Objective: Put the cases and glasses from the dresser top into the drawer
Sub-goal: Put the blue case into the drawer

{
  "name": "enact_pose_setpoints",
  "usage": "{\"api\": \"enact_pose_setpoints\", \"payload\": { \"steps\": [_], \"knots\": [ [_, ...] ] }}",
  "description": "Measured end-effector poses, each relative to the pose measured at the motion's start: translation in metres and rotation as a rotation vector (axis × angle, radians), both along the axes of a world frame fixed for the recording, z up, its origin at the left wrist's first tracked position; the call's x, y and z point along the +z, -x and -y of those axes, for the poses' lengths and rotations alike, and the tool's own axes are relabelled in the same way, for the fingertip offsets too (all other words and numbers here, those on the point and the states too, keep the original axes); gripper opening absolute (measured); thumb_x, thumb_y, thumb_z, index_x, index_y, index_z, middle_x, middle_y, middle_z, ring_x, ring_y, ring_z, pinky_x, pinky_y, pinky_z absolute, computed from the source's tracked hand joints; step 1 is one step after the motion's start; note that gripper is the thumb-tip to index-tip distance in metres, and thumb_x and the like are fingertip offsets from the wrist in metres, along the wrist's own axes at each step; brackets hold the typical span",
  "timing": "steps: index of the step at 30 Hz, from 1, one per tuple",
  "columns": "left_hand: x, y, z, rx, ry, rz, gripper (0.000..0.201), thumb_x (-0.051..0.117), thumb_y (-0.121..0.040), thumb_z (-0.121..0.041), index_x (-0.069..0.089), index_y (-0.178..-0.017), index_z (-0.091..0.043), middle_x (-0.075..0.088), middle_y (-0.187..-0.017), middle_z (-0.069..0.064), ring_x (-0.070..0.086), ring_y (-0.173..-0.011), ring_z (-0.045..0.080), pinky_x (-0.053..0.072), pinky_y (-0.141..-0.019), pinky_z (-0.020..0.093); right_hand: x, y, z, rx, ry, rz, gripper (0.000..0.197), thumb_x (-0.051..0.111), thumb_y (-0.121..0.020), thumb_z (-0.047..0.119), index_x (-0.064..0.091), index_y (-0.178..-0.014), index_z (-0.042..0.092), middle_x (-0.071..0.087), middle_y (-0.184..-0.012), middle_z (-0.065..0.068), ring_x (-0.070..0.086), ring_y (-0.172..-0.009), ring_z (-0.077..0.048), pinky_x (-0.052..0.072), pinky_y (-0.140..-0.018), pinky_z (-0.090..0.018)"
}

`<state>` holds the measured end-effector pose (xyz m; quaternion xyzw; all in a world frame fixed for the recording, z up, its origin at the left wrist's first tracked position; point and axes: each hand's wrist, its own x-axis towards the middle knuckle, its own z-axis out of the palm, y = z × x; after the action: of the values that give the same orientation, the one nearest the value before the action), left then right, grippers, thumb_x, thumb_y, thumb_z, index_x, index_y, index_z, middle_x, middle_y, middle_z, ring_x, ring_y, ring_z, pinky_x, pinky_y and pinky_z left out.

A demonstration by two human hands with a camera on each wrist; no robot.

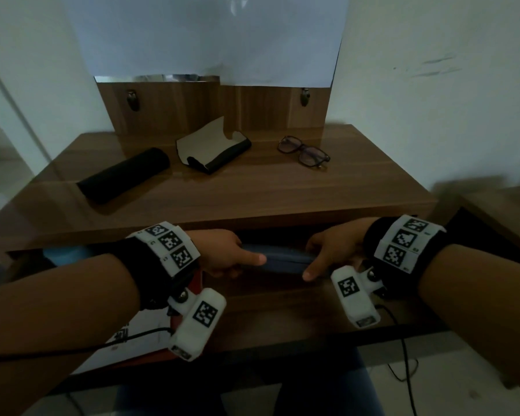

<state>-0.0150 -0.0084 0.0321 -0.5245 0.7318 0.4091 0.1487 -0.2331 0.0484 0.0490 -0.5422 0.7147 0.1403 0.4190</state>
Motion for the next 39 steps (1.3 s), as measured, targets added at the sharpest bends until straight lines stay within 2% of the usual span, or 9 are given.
{"api": "enact_pose_setpoints", "payload": {
  "steps": [4,7,11,16,20,22,25,34,39],
  "knots": [
    [-0.009,-0.001,0.003,0.076,0.019,-0.011,0.048,0.061,-0.089,-0.047,0.049,-0.120,-0.014,0.065,-0.086,-0.001,0.060,-0.069,0.009,0.048,-0.054,0.018,-0.016,-0.006,0.003,-0.097,0.088,0.013,0.089,0.079,-0.075,0.034,0.032,-0.148,0.017,0.048,-0.138,-0.010,0.062,-0.106,-0.029,0.058,-0.087,-0.043],
    [-0.014,-0.001,0.006,0.129,0.007,-0.013,0.033,0.059,-0.092,-0.041,0.053,-0.109,-0.013,0.065,-0.085,0.000,0.059,-0.069,0.011,0.048,-0.057,0.020,-0.020,-0.009,0.004,-0.199,0.170,0.080,0.086,0.076,-0.080,0.023,0.026,-0.150,0.015,0.047,-0.139,-0.013,0.063,-0.095,-0.027,0.060,-0.073,-0.036],
    [-0.022,-0.002,0.006,0.139,0.030,0.010,0.027,0.055,-0.095,-0.039,0.057,-0.087,-0.014,0.059,-0.087,0.006,0.054,-0.074,0.018,0.043,-0.065,0.028,-0.024,-0.009,0.008,-0.248,0.235,0.097,0.080,0.075,-0.081,0.021,0.029,-0.147,0.012,0.058,-0.112,-0.009,0.061,-0.073,-0.020,0.053,-0.055,-0.030],
    [-0.032,0.001,0.007,0.190,0.064,0.021,0.029,0.051,-0.097,-0.037,0.055,-0.102,-0.008,0.053,-0.094,0.009,0.052,-0.080,0.020,0.040,-0.071,0.030,-0.028,-0.010,0.012,-0.337,0.234,0.136,0.031,0.074,-0.082,0.018,0.057,-0.104,0.005,0.059,-0.088,-0.009,0.059,-0.076,-0.024,0.051,-0.064,-0.034],
    [-0.034,0.004,0.008,0.207,0.072,0.017,0.025,0.045,-0.101,-0.030,0.053,-0.110,-0.009,0.047,-0.081,0.004,0.046,-0.071,0.017,0.037,-0.070,0.028,-0.030,-0.013,0.015,-0.438,0.231,0.205,0.019,0.073,-0.083,0.018,0.058,-0.077,0.007,0.058,-0.074,-0.008,0.055,-0.060,-0.020,0.046,-0.054,-0.029],
    [-0.038,0.005,0.010,0.236,0.120,-0.018,0.025,0.045,-0.101,-0.027,0.057,-0.110,-0.007,0.044,-0.074,0.001,0.042,-0.063,0.013,0.036,-0.062,0.024,-0.032,-0.014,0.017,-0.489,0.242,0.255,0.018,0.072,-0.083,0.015,0.059,-0.077,0.006,0.057,-0.072,-0.008,0.054,-0.060,-0.020,0.045,-0.053,-0.029],
    [-0.041,0.005,0.010,0.352,0.102,-0.100,0.022,0.051,-0.097,-0.030,0.054,-0.087,-0.011,0.046,-0.072,0.001,0.044,-0.061,0.012,0.037,-0.057,0.025,-0.035,-0.016,0.017,-0.540,0.260,0.313,0.012,0.071,-0.083,0.010,0.060,-0.081,0.004,0.059,-0.078,-0.010,0.056,-0.068,-0.022,0.048,-0.062,-0.032],
    [-0.055,0.004,0.000,0.607,0.082,-0.370,0.035,0.058,-0.092,-0.022,0.057,-0.125,-0.011,0.058,-0.083,0.006,0.053,-0.066,0.017,0.042,-0.057,0.026,-0.040,-0.023,0.015,-0.629,0.328,0.315,0.010,0.064,-0.088,0.008,0.057,-0.093,0.003,0.056,-0.079,-0.009,0.053,-0.067,-0.019,0.043,-0.054,-0.026],
    [-0.060,0.003,-0.004,0.724,0.093,-0.475,0.036,0.057,-0.092,-0.018,0.057,-0.128,-0.011,0.062,-0.095,0.010,0.058,-0.078,0.023,0.047,-0.070,0.031,-0.048,-0.026,0.015,-0.662,0.370,0.350,0.027,0.064,-0.088,0.008,0.053,-0.112,0.003,0.059,-0.100,-0.014,0.058,-0.090,-0.028,0.050,-0.073,-0.036]
  ]
}}
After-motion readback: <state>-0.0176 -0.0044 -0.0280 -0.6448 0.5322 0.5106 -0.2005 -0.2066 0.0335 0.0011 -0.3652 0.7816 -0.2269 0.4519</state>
